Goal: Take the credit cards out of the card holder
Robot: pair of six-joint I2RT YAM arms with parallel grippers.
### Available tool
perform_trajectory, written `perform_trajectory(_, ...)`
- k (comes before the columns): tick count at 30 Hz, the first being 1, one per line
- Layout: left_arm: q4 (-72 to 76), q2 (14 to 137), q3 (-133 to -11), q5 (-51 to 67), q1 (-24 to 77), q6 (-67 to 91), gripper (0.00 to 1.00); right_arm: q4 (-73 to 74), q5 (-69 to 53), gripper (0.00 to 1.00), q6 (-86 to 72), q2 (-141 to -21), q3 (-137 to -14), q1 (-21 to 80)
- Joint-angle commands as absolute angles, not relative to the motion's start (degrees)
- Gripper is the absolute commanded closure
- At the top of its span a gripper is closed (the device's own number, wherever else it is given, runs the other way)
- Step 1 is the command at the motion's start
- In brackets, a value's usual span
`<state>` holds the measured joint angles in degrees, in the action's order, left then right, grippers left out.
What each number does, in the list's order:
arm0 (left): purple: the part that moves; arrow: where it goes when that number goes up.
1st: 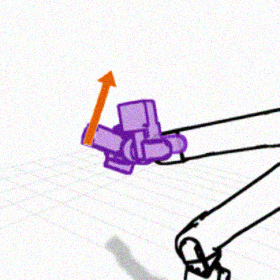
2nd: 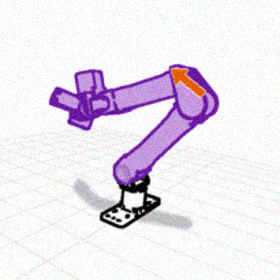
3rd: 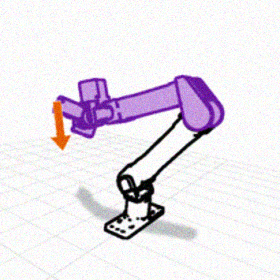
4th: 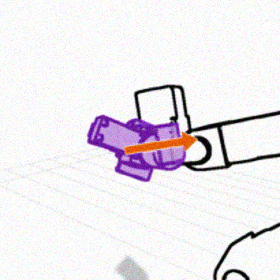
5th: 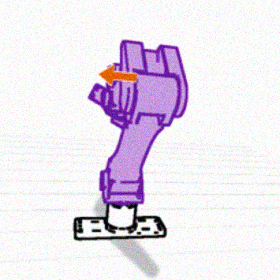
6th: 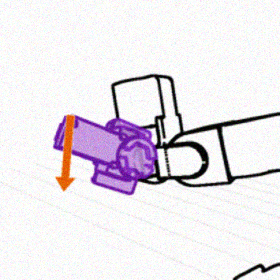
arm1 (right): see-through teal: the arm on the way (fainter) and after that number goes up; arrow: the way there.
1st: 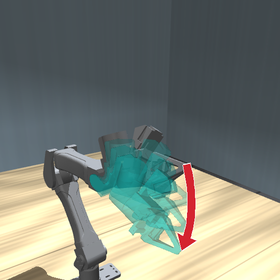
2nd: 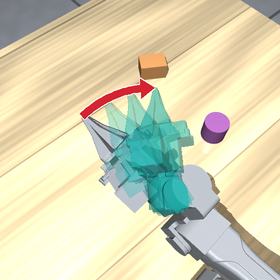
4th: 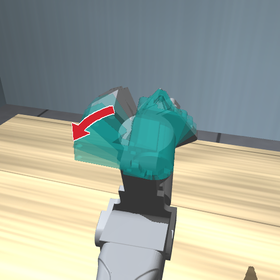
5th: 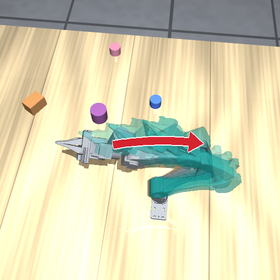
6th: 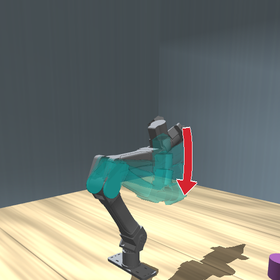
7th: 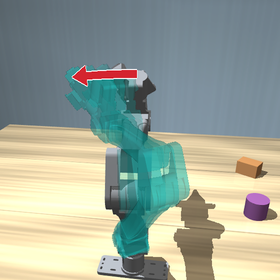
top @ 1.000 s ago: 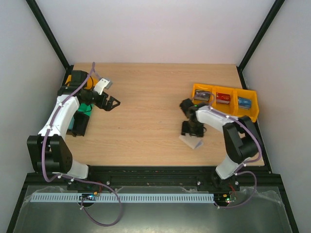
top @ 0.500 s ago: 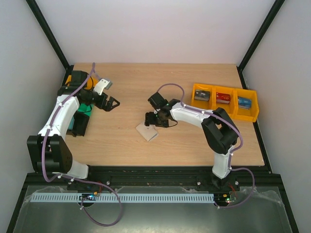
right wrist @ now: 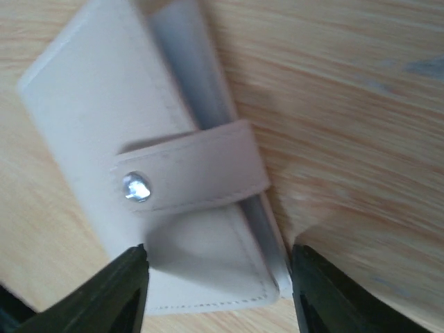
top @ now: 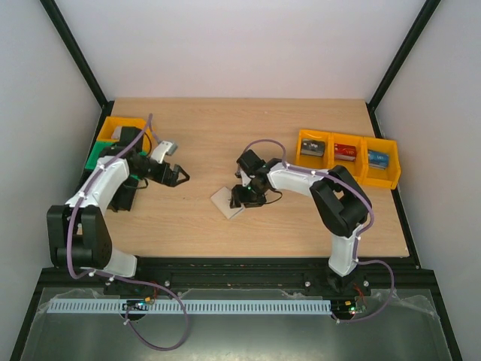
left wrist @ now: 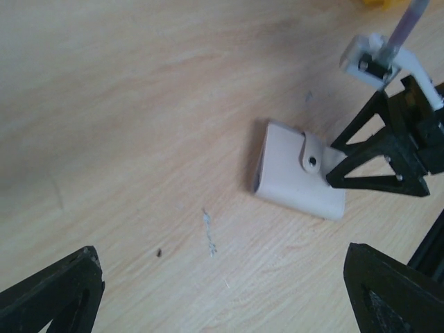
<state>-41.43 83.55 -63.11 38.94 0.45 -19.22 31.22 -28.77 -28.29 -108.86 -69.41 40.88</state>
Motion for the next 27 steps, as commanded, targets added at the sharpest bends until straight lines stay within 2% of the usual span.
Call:
perform_trajectory(1, -38.1, 83.5, -58.3, 38.0, 3.1, -14.5, 0.05, 27.2, -35.2, 0.46, -27.8, -110.9, -66.0, 41.7)
perform_trajectory(5, -36.5, 86.7, -57.0, 38.2, 5.3, -12.4, 0.11, 24.2, -35.5, 0.59, -28.7, -110.5, -64.6, 41.8)
perform_trajectory(10, -34.6, 89.9, -54.6, 38.9, 7.5, -10.9, 0.17, 18.1, -38.5, 0.95, -31.5, -110.7, -62.8, 41.8)
perform_trajectory(11, -34.3, 90.1, -54.4, 39.1, 7.5, -10.8, 0.17, 16.9, -38.9, 0.98, -32.1, -110.4, -62.4, 41.8)
perform_trajectory(17, -33.1, 90.1, -53.4, 40.5, 7.5, -9.8, 0.17, 9.8, -41.5, 0.98, -35.2, -106.1, -60.7, 41.7)
perform_trajectory(21, -32.0, 92.0, -52.4, 47.1, 6.7, -8.0, 0.16, 3.4, -43.5, 0.98, -38.3, -102.6, -59.4, 41.7)
perform_trajectory(27, -29.7, 89.7, -53.3, 51.3, 1.7, -5.0, 0.15, -0.3, -43.2, 0.98, -39.9, -97.9, -60.6, 41.6)
